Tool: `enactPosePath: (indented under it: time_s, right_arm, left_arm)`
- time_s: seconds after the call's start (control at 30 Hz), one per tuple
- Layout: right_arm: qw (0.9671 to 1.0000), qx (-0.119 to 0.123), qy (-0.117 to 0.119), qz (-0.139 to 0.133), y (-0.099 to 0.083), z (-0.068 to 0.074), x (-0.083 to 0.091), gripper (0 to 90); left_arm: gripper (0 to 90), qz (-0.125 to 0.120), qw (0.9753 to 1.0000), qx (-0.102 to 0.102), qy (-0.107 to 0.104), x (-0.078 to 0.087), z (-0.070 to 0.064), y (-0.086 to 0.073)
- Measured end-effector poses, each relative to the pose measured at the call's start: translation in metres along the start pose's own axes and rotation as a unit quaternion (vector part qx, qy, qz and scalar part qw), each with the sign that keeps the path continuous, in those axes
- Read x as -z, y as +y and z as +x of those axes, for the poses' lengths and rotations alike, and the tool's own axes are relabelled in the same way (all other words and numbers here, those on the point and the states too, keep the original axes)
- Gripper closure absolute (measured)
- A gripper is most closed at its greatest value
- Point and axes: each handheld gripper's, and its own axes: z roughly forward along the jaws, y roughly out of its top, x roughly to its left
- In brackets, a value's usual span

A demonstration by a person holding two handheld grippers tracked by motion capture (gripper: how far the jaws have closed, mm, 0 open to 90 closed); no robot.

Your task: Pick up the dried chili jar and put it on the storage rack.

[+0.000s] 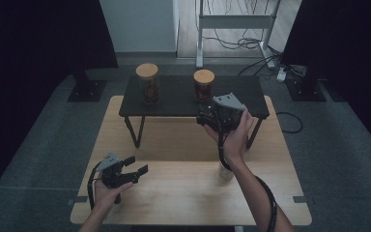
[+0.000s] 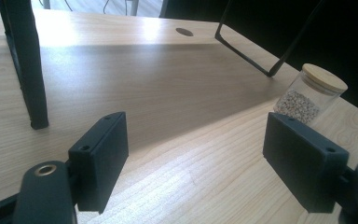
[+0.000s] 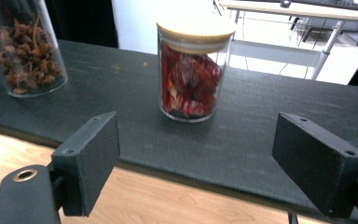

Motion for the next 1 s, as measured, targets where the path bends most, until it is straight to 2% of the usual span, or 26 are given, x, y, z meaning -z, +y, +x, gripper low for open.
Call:
enactPosePath:
  time_s: [0.2, 0.5, 0.83, 1.0]
  right_arm:
    - [1.0, -0.002, 0.004, -0.005, -0.013, -0.007, 0.012, 14.8]
    - [0.9993, -0.02, 0.033, -0.004, -0.04, -0.021, 0.032, 15.5]
    - [0.9975, -0.034, 0.062, -0.008, -0.074, -0.028, 0.056, 15.8]
    - [0.9966, -0.042, 0.068, -0.016, -0.085, -0.029, 0.065, 16.0]
  left_arm:
    - [22.4, 0.003, 1.0, -0.004, 0.001, -0.001, -0.003, 0.0]
    - [22.5, 0.006, 0.9999, -0.008, 0.003, -0.001, -0.006, -0.001]
    - [22.5, 0.01, 0.9998, -0.016, 0.009, 0.0, -0.008, -0.002]
    - [22.4, 0.011, 0.9997, -0.02, 0.01, 0.0, -0.011, -0.002]
